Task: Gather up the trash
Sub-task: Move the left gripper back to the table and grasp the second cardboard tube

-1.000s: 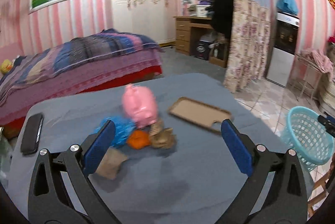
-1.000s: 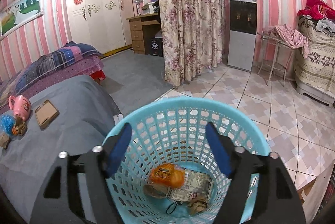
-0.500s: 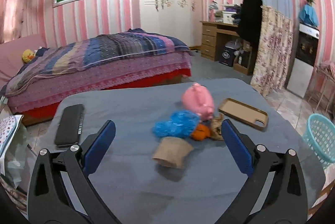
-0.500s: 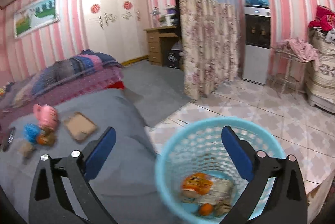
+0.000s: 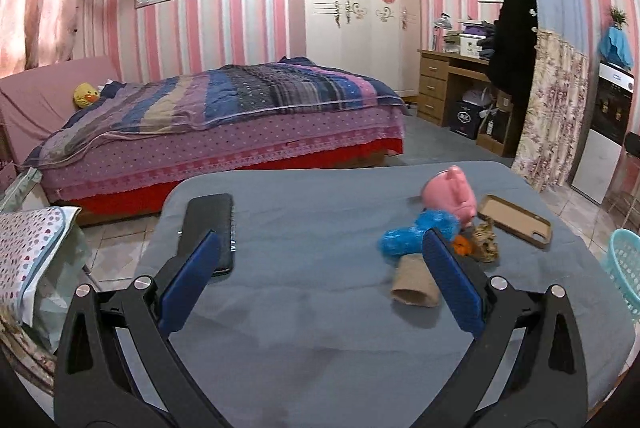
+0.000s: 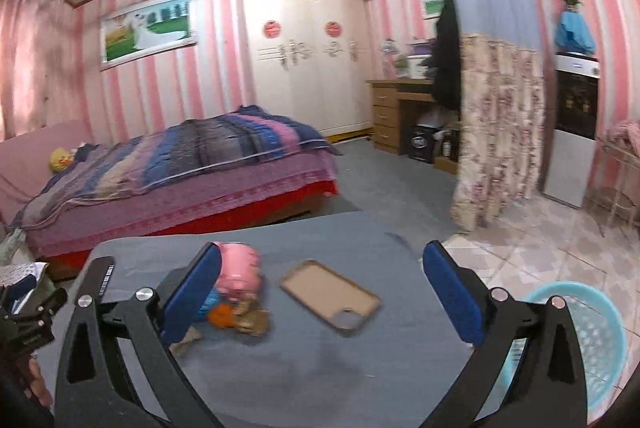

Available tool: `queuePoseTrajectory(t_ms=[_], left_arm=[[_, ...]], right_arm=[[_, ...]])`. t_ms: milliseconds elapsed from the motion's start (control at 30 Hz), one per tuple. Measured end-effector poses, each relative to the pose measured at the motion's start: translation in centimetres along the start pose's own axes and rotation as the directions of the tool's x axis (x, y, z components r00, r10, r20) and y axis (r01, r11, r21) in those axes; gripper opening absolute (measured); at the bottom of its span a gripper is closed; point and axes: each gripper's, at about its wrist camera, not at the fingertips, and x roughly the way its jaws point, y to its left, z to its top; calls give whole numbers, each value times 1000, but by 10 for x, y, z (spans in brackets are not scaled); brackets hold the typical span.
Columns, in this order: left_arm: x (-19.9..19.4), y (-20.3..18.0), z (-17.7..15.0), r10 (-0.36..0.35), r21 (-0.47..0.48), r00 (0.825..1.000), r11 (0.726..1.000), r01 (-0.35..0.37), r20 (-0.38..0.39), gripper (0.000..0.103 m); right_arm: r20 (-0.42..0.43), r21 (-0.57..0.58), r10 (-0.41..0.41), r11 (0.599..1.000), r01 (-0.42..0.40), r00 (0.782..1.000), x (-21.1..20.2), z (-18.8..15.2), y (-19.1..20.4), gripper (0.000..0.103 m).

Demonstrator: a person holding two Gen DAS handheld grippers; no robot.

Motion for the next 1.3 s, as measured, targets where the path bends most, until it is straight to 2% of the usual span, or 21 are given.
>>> queuePoseTrajectory(t_ms=[167,300,500,833,933,1067,1200,1300], left_arm=[[-1,15,-6,38,13,999,999,-38,15,97],[7,23,-11,43,-11,999,999,-43,-10,97],[22,34,-23,26,-81,997,996,-31,-69,97],[40,32,-49,15,-73,988,997,-27,-152,97],[52,24,-54,-4,-60,981,998,-8,-196,97],[61,4,-56,-45,-33,977,999,39,-210,97],[69,-20,-54,-106,-22,971,994,104,-215,97],[84,-44,-53,-144,-10,958,989,146,-247,97]], right_arm=[[-27,-128,27,991,-31,999,18,-21,43,98],[-47,-166,57,984,-64,997,25,-35,56,98],[-72,-208,56,976,-70,996,28,-51,62,98],[-126,-181,26,982,-49,992,56,-75,50,98],[-151,-189,17,981,-46,988,64,-81,52,99],[-181,-235,-45,972,2,982,73,-88,49,99],[-237,-172,-53,985,12,970,85,-96,28,99],[-274,-166,-91,985,46,957,93,-101,16,99]])
